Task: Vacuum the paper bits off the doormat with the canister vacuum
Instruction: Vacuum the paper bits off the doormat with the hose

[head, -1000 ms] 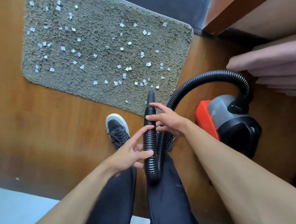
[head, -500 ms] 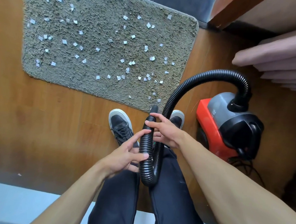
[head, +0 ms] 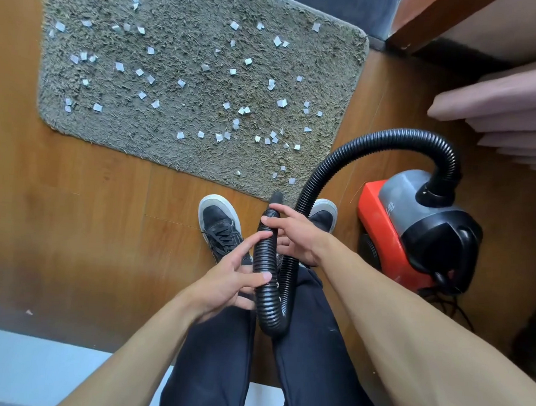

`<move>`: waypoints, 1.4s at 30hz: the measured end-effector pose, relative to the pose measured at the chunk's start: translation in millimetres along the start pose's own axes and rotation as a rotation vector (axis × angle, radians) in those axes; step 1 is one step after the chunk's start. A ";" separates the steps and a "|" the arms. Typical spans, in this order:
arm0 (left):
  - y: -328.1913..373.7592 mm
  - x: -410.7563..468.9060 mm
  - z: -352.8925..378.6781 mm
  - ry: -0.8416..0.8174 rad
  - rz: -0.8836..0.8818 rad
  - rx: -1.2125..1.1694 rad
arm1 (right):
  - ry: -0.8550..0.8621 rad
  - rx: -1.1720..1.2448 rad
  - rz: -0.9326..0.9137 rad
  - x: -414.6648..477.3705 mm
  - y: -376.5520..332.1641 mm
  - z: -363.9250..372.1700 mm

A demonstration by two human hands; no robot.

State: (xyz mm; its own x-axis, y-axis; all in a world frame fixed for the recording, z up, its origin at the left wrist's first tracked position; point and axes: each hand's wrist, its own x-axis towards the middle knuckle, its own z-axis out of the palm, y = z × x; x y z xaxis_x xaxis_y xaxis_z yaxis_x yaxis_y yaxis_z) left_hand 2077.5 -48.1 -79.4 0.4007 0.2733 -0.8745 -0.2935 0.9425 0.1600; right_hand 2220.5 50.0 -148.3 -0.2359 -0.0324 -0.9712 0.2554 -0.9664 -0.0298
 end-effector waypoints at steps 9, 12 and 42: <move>6.2 3.2 -3.1 -0.011 0.019 0.020 | 0.039 -0.024 -0.051 0.6 -12.0 4.9; 8.5 1.5 -6.0 0.000 0.031 0.019 | 0.047 -0.042 -0.063 0.1 -18.6 10.0; 26.7 8.2 -9.2 -0.019 0.032 0.124 | 0.163 0.065 -0.067 7.1 -23.9 8.5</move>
State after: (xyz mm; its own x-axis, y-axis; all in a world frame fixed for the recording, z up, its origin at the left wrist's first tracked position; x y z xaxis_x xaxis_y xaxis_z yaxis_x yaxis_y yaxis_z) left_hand 2064.9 -22.5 -86.6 0.4093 0.3060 -0.8596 -0.1972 0.9495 0.2442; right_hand 2204.8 70.7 -152.5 -0.0942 0.0690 -0.9932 0.1820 -0.9796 -0.0853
